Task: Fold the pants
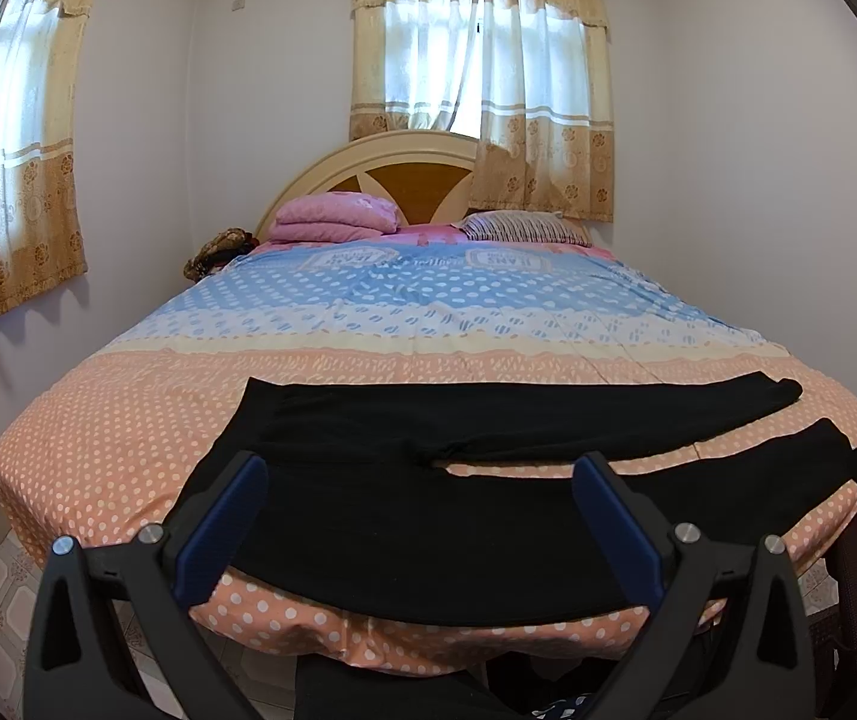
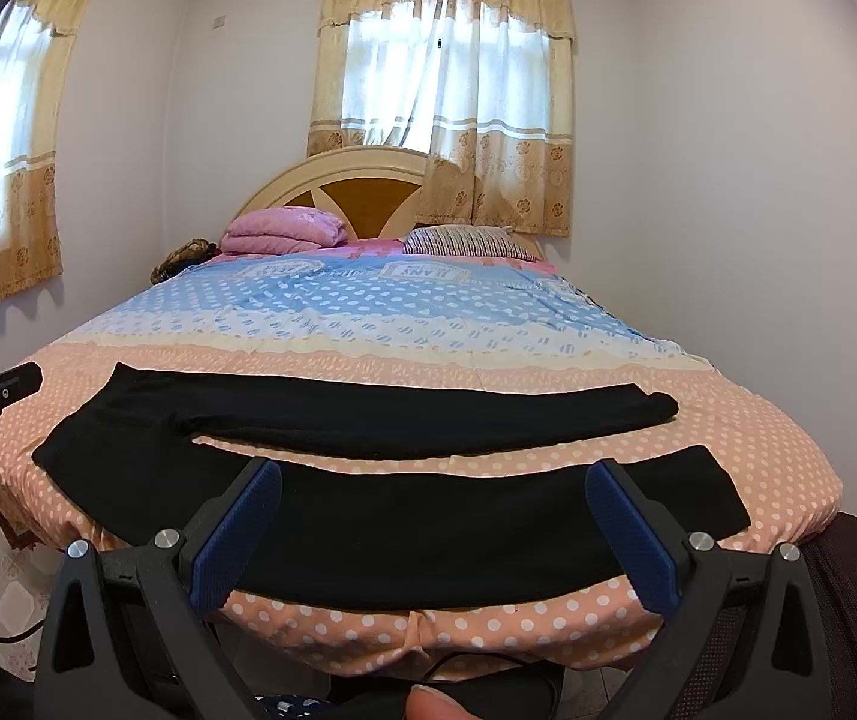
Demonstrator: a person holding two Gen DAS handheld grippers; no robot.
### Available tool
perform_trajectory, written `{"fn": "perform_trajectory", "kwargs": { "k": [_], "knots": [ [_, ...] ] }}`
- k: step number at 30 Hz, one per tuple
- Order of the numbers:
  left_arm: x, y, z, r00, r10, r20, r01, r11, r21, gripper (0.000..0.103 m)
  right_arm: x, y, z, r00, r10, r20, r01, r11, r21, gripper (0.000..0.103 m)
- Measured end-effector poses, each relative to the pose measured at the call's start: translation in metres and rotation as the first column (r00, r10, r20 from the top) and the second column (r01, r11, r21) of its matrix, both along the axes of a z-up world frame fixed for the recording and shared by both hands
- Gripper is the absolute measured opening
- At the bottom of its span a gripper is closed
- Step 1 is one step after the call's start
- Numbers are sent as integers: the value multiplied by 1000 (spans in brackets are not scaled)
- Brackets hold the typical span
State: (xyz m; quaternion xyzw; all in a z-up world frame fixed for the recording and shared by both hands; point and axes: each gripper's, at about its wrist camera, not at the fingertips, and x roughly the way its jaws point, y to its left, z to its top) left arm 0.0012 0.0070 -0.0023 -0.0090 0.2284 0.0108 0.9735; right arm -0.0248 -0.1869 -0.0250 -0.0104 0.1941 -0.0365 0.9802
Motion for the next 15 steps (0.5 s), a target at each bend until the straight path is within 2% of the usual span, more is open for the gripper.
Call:
{"fn": "perform_trajectory", "kwargs": {
  "k": [15],
  "knots": [
    [2,6,0,1000,7,-9,-7,1000,-11,103,0,2,-5,1000,4,-5,-4,1000,-4,102]
  ]
}}
